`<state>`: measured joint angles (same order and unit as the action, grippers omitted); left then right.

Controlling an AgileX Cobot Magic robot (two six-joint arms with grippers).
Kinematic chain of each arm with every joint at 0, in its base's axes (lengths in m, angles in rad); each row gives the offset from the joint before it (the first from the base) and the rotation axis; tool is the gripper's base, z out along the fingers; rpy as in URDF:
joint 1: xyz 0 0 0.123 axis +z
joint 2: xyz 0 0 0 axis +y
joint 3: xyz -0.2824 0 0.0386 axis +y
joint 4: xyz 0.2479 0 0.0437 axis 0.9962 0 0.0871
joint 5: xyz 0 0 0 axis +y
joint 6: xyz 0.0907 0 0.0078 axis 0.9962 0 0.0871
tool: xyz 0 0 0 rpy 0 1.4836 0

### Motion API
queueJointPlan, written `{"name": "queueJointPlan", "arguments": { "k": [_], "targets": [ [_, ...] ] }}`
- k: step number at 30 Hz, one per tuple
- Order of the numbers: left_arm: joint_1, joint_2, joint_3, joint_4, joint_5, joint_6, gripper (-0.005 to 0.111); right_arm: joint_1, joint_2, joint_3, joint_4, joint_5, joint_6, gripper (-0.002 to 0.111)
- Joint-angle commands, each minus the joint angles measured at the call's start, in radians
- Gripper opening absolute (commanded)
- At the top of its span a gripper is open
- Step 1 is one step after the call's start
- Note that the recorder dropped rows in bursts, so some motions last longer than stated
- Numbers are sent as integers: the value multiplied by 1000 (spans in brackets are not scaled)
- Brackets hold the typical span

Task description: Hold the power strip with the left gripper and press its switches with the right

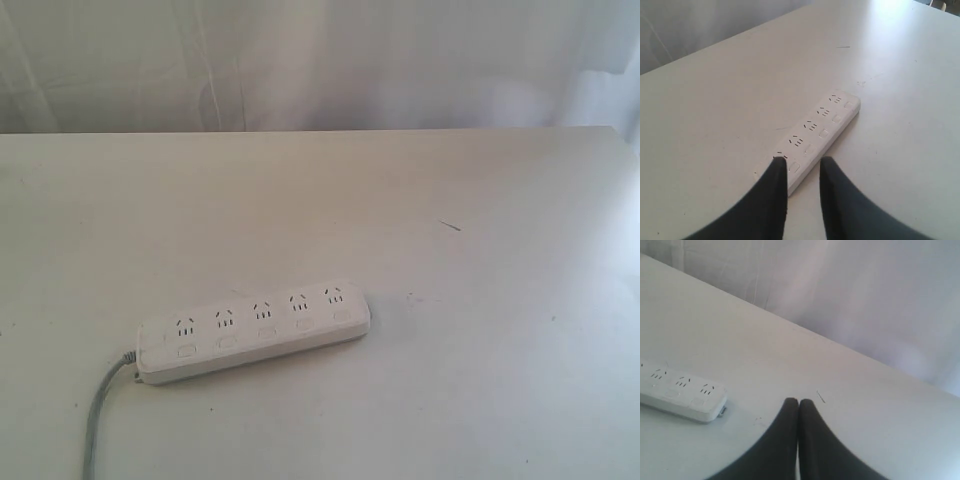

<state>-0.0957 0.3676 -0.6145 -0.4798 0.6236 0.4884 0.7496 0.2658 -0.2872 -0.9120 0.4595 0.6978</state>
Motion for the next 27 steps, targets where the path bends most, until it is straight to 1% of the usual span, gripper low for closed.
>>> {"name": "queueJointPlan", "arguments": {
  "k": [1, 6, 9, 13, 16, 18, 23, 27],
  "targets": [
    [3, -7, 7, -18, 15, 26, 29, -2, -140, 56, 22, -20, 5, 0],
    [3, -7, 15, 7, 40, 42, 29, -2, -266, 94, 10, 9, 101, 0],
    [3, -7, 36, 8, 36, 42, 29, -2, -266, 116, 3, -6, 139, 0],
    [3, -7, 62, 8, 36, 42, 29, -2, -266, 151, 3, -45, 143, 0],
    [3, -7, 64, 8, 27, 42, 29, -2, -266, 172, 54, -58, 134, 0],
    [3, -7, 64, 8, 25, 42, 29, -2, -266, 186, 160, -58, 40, 0],
    [3, -7, 64, 8, 25, 42, 29, -2, -266, 197, 522, -90, -425, 0],
    [3, -7, 64, 8, 25, 42, 29, -2, -266, 218, 791, -121, -677, 0]
  ]
}}
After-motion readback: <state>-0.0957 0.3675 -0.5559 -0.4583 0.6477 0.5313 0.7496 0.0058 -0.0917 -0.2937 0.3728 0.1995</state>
